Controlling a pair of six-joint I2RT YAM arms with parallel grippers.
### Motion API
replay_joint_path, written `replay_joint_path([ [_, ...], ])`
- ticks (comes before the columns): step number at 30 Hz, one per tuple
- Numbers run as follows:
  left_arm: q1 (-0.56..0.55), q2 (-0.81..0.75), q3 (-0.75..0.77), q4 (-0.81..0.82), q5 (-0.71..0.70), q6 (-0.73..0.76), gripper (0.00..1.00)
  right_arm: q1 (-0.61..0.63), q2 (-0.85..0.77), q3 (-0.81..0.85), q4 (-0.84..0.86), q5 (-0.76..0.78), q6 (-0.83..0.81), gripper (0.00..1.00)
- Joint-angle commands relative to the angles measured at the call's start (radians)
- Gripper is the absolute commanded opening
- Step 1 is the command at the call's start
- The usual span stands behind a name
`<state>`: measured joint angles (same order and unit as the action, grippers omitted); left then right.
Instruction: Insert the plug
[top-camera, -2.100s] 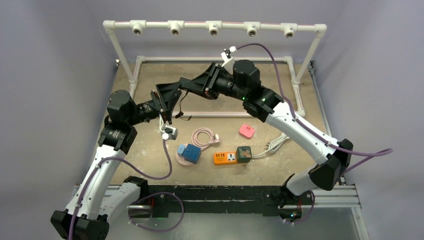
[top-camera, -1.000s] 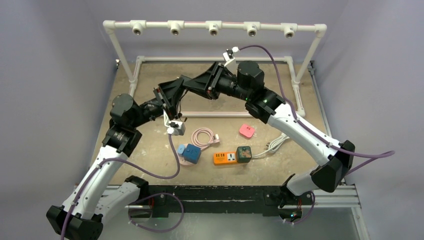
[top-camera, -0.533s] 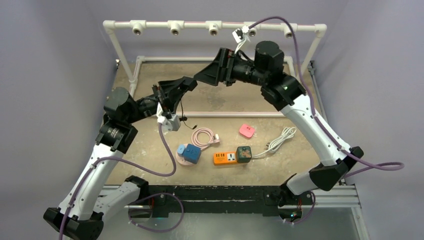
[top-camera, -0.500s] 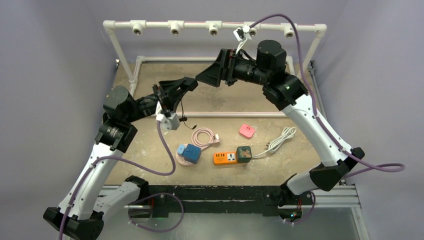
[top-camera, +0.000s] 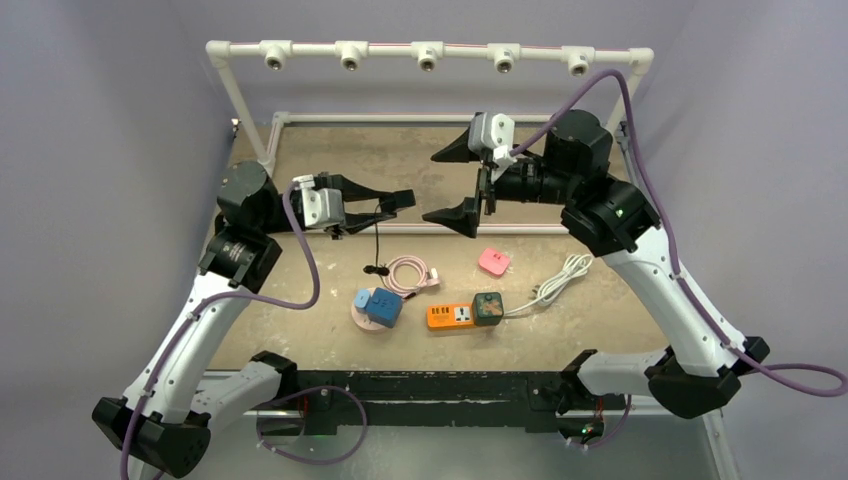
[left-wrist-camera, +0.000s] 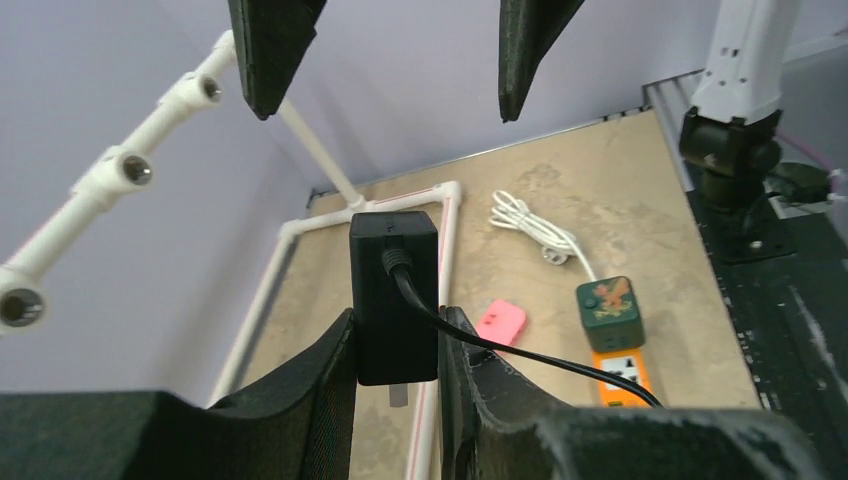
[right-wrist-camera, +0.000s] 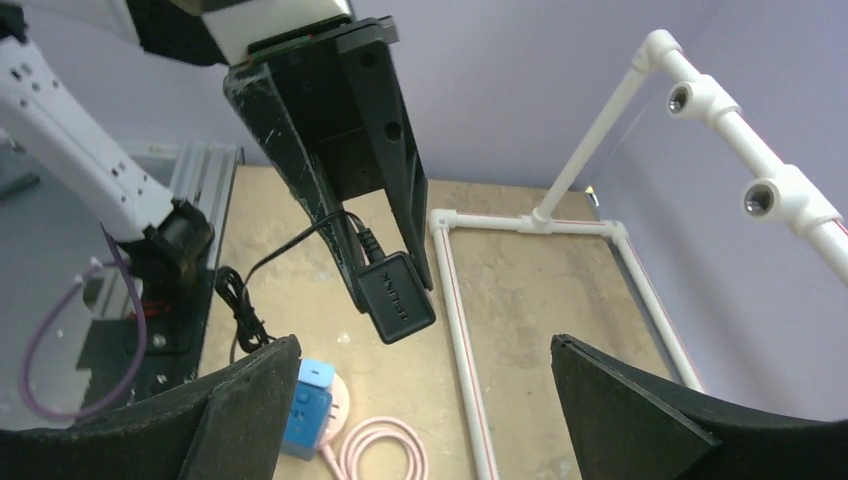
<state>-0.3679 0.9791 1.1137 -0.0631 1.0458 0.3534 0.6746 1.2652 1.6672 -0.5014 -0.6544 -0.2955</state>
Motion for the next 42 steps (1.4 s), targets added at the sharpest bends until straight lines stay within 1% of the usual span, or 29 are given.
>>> replay_joint_path([
  [1,0.001,-0.013,-0.037,0.120,0.089,-0.204,0.00,0.015,0.038,0.043,-0.092,-0.092,-0.198,0.95],
  [5,0.000,0.002,-0.038,0.112,0.118,-0.230,0.00,0.048,0.090,0.089,-0.143,-0.094,-0.238,0.85],
  [9,0.000,-0.003,-0.050,0.069,0.131,-0.190,0.00,0.105,0.146,0.154,-0.211,-0.050,-0.269,0.76],
  [11,0.000,-0.005,-0.057,0.065,0.137,-0.179,0.00,0.123,0.165,0.170,-0.233,-0.043,-0.281,0.70],
  [16,0.000,-0.006,-0.058,-0.009,0.147,-0.141,0.00,0.142,0.177,0.183,-0.250,-0.048,-0.283,0.54],
  [18,0.000,-0.008,-0.061,-0.014,0.147,-0.134,0.00,0.146,0.179,0.187,-0.263,-0.052,-0.283,0.44],
  [19,0.000,-0.008,-0.062,-0.015,0.148,-0.132,0.00,0.147,0.182,0.191,-0.273,-0.054,-0.283,0.35],
  [20,0.000,-0.008,-0.062,-0.020,0.144,-0.126,0.00,0.148,0.183,0.194,-0.283,-0.053,-0.283,0.21],
  [21,0.000,-0.009,-0.062,-0.024,0.140,-0.121,0.00,0.149,0.183,0.195,-0.291,-0.048,-0.283,0.11],
  [22,0.000,-0.010,-0.062,-0.029,0.135,-0.116,0.00,0.150,0.181,0.194,-0.296,-0.039,-0.280,0.03],
  [23,0.000,-0.011,-0.064,-0.030,0.129,-0.113,0.00,0.152,0.177,0.190,-0.299,-0.031,-0.275,0.03],
  [25,0.000,-0.014,-0.067,-0.027,0.124,-0.112,0.00,0.152,0.166,0.177,-0.301,-0.019,-0.270,0.04],
  [27,0.000,-0.016,-0.071,-0.024,0.118,-0.113,0.00,0.152,0.156,0.163,-0.300,-0.010,-0.264,0.00],
  [28,0.000,-0.017,-0.074,-0.026,0.112,-0.114,0.13,0.152,0.154,0.157,-0.295,-0.002,-0.260,0.00],
  [29,0.000,-0.019,-0.078,-0.034,0.099,-0.114,0.43,0.152,0.150,0.149,-0.291,0.012,-0.255,0.00],
  [30,0.000,-0.022,-0.082,-0.052,0.087,-0.094,0.58,0.152,0.149,0.140,-0.296,0.025,-0.262,0.00],
  [32,0.000,-0.029,-0.081,-0.134,0.047,-0.006,0.79,0.152,0.158,0.123,-0.338,0.044,-0.297,0.00],
  [33,0.000,-0.034,-0.080,-0.179,0.023,0.046,0.84,0.152,0.167,0.121,-0.369,0.050,-0.317,0.00],
  [34,0.000,-0.038,-0.078,-0.222,-0.002,0.089,0.86,0.152,0.186,0.121,-0.407,0.055,-0.335,0.00],
  [35,0.000,-0.041,-0.077,-0.259,-0.025,0.134,0.87,0.153,0.198,0.120,-0.441,0.061,-0.341,0.00],
  [37,0.000,-0.049,-0.073,-0.350,-0.074,0.199,0.88,0.152,0.200,0.093,-0.457,0.075,-0.349,0.00],
  [39,0.001,-0.068,-0.077,-0.406,-0.119,0.216,0.88,0.154,0.212,0.093,-0.472,0.072,-0.348,0.00],
  [42,0.001,-0.122,-0.102,-0.417,-0.164,0.198,0.89,0.186,0.254,0.115,-0.473,0.053,-0.315,0.00],
])
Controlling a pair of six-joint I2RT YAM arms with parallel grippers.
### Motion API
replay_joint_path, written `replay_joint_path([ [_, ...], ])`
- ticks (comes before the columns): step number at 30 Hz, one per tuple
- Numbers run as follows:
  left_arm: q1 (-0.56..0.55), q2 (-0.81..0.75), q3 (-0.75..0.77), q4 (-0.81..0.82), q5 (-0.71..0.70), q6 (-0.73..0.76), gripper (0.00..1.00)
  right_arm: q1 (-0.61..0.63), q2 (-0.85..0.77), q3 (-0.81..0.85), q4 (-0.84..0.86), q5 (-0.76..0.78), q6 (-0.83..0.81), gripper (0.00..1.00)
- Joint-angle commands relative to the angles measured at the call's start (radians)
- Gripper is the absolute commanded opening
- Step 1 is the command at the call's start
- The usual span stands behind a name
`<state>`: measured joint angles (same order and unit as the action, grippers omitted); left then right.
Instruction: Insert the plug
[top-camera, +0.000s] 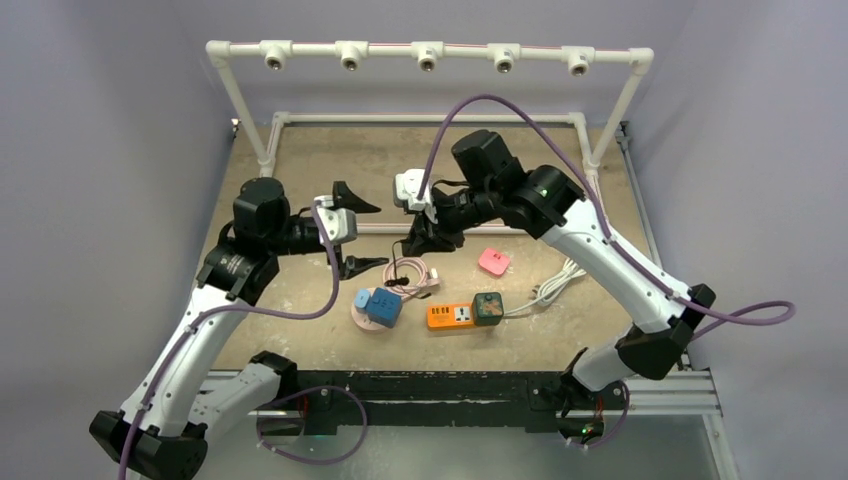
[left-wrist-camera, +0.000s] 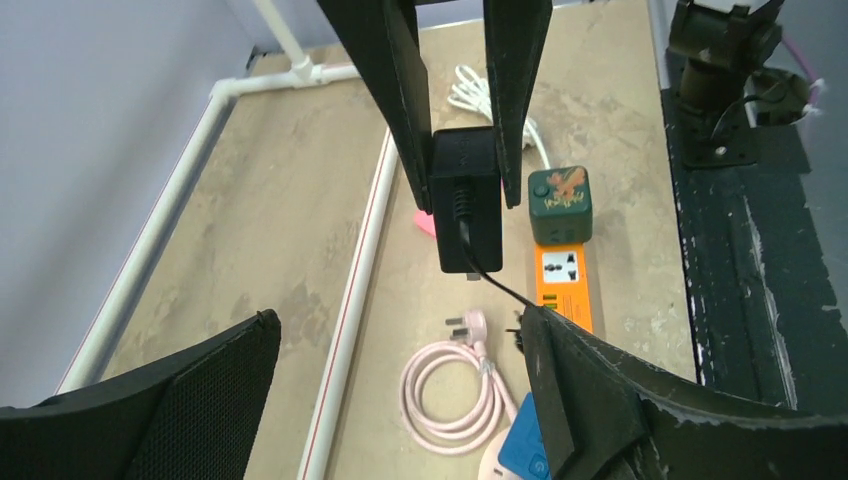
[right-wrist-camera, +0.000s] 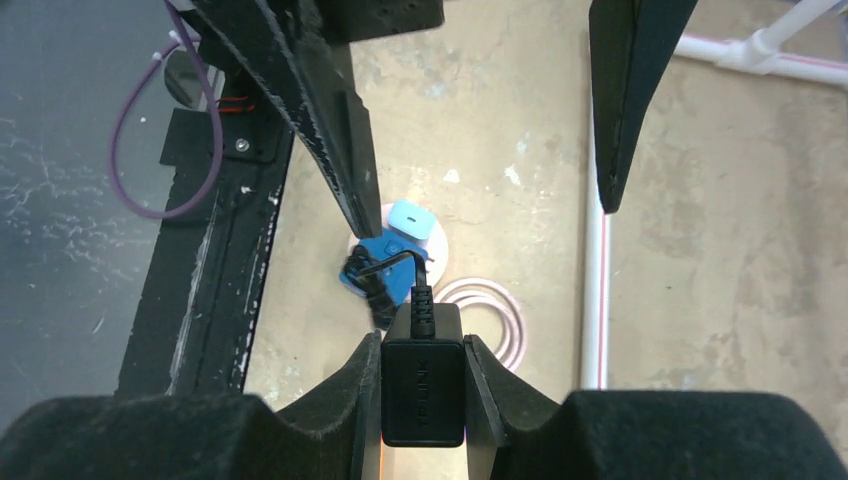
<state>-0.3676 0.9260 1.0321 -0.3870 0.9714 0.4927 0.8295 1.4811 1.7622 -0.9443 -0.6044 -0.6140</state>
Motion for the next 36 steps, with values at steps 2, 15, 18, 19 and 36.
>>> replay_joint_path([
  [2,0.001,-0.110,-0.047,-0.086,-0.108,0.032,0.89,0.062,0.072,0.046,-0.012,-0.018,0.019,0.00],
  [15,0.001,-0.174,-0.084,-0.158,-0.118,0.053,0.91,0.099,0.073,-0.224,-0.113,0.171,0.108,0.00],
  [18,0.001,-0.159,-0.085,-0.147,-0.113,0.057,0.91,0.098,0.078,-0.295,-0.136,0.229,0.125,0.00],
  [19,0.001,-0.153,-0.084,-0.149,-0.110,0.060,0.91,0.099,0.081,-0.314,-0.134,0.242,0.129,0.00],
  [36,0.001,-0.166,-0.116,-0.174,-0.104,0.092,0.90,0.098,0.039,-0.572,0.144,0.333,0.075,0.00],
])
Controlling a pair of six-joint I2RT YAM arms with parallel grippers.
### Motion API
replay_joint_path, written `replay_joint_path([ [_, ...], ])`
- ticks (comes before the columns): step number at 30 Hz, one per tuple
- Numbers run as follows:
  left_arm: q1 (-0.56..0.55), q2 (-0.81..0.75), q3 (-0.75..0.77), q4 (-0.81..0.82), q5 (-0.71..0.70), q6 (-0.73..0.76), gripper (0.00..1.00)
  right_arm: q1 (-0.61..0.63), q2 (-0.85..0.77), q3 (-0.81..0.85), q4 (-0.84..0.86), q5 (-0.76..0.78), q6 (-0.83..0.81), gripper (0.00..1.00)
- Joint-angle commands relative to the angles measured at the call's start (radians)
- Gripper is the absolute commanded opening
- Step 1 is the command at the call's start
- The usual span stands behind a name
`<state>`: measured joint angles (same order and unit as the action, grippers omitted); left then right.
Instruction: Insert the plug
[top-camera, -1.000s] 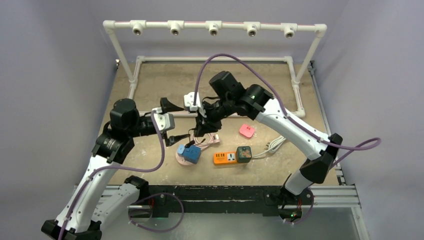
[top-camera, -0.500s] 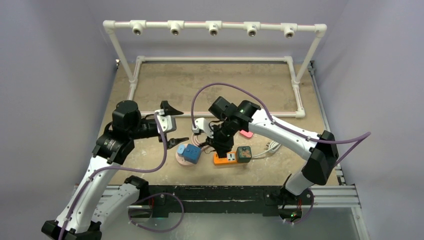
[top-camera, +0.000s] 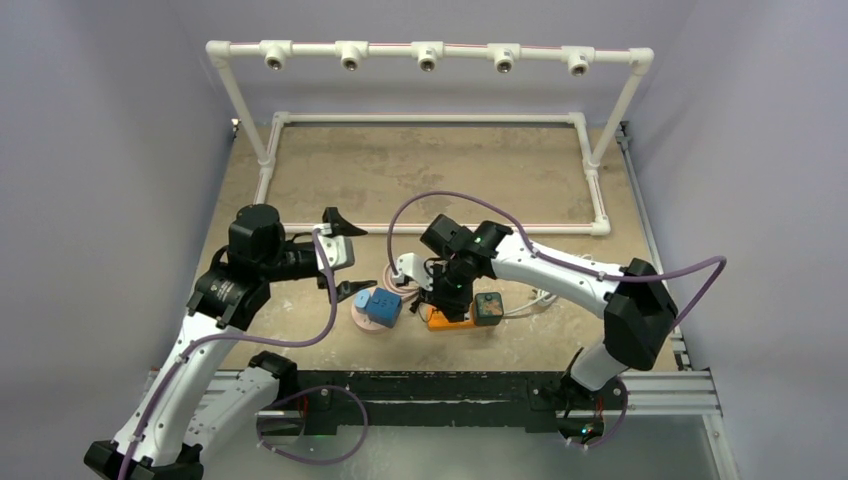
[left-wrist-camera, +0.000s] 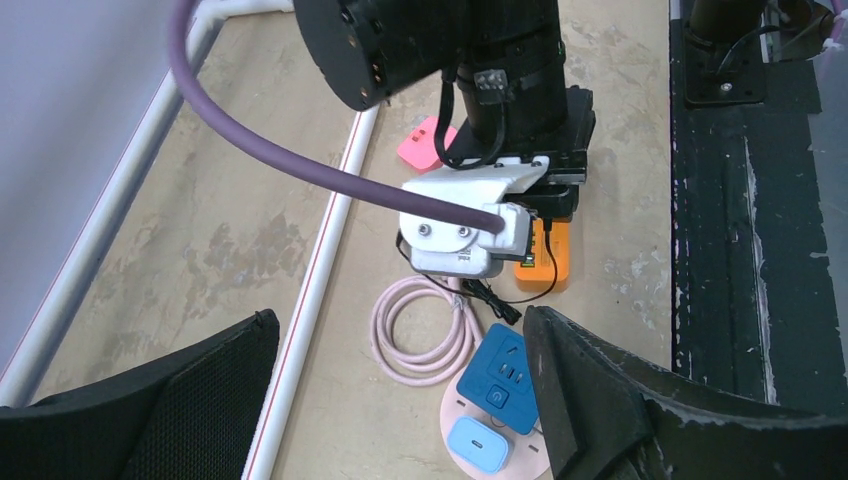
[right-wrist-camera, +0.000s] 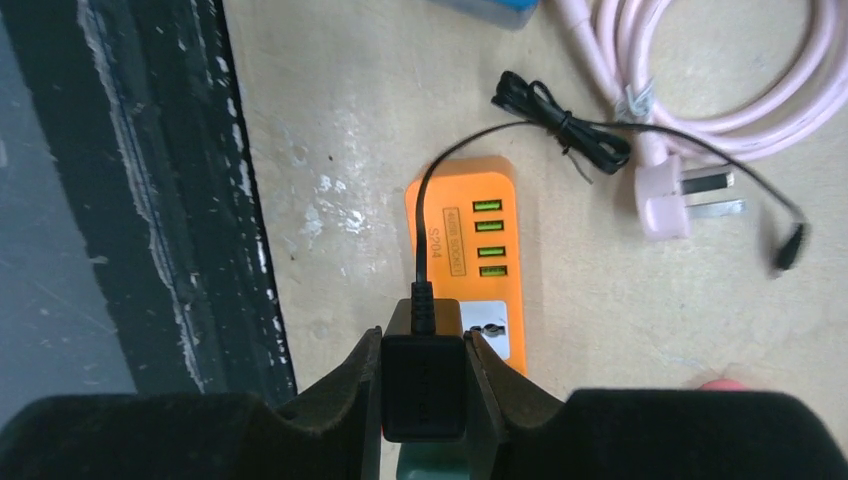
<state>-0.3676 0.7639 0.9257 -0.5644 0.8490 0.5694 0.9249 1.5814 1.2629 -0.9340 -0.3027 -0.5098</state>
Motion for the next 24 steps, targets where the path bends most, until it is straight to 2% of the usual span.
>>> replay_joint_path([
  [1,0.001,-0.002,-0.011,0.005,0.018,0.017,0.90,0.003,-0.074,-0.095,0.163,0.030,-0.031,0.00],
  [9,0.001,-0.002,-0.020,0.015,0.016,0.011,0.90,0.002,-0.162,-0.213,0.341,0.064,-0.029,0.00],
  [24,0.001,0.005,-0.016,0.018,0.017,0.007,0.90,0.002,-0.223,-0.276,0.300,0.092,0.005,0.00],
])
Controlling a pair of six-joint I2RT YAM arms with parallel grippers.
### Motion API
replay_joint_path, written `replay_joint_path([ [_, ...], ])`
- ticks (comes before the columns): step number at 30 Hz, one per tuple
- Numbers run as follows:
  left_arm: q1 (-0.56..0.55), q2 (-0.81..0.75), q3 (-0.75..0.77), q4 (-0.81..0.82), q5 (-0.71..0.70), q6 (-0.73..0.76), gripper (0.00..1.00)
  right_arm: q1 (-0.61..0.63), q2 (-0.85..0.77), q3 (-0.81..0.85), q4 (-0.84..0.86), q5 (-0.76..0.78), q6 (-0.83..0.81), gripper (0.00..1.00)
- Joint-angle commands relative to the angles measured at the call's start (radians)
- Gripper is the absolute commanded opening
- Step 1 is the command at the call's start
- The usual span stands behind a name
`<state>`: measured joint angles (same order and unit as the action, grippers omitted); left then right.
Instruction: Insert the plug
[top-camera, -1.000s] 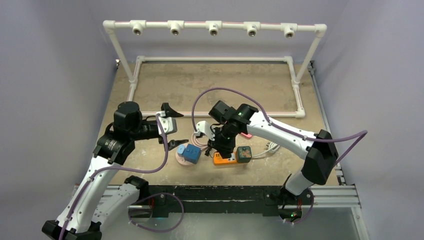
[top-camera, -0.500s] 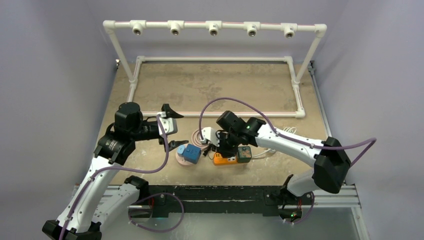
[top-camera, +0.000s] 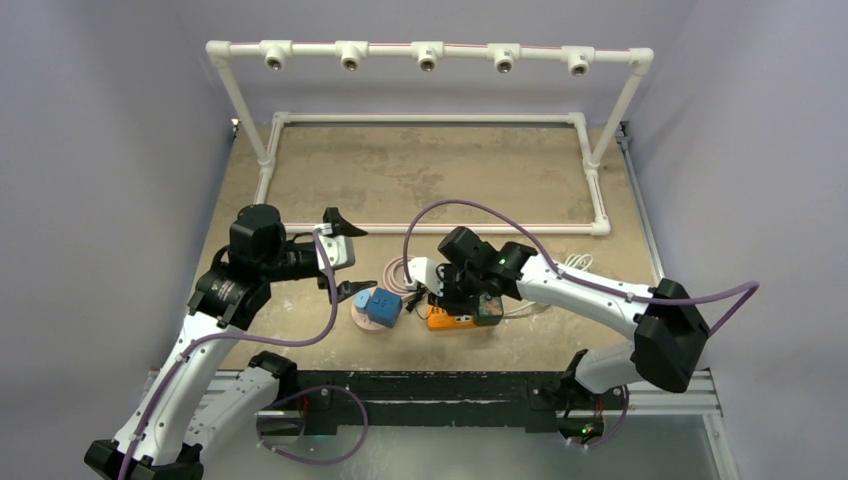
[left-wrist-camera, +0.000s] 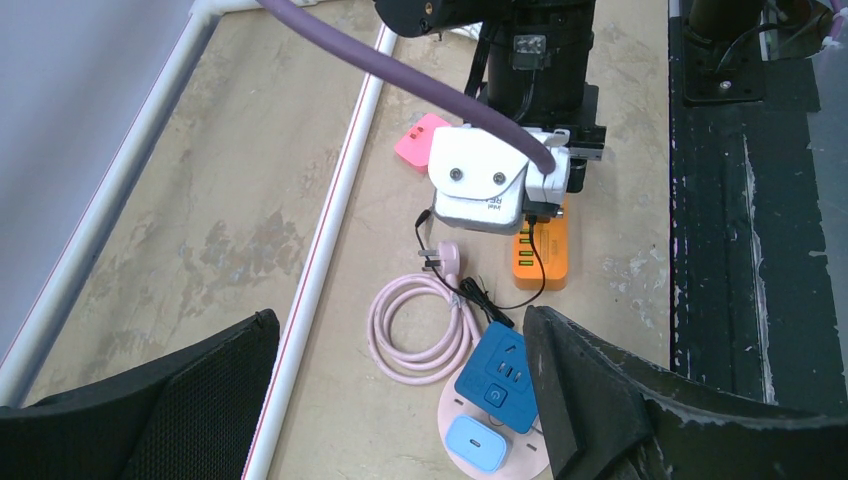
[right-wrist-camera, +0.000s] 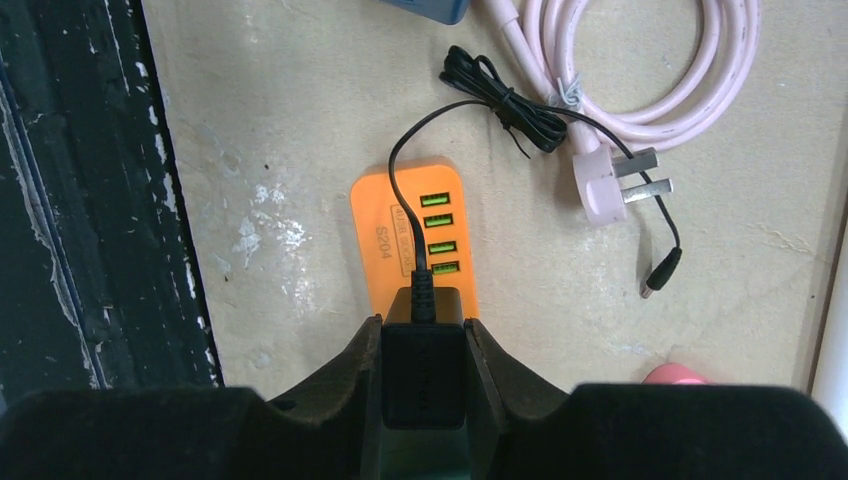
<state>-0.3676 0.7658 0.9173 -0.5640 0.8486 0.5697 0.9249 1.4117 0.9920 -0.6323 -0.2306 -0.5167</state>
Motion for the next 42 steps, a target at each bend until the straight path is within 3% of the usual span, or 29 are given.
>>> replay_joint_path([
  [1,0.001,0.004,-0.008,0.020,0.018,0.004,0.90,0.002,-0.057,-0.009,-0.003,0.022,0.014,0.00],
  [42,0.001,0.007,0.000,0.040,0.007,-0.008,0.90,0.003,-0.145,-0.176,0.129,0.061,0.062,0.00],
])
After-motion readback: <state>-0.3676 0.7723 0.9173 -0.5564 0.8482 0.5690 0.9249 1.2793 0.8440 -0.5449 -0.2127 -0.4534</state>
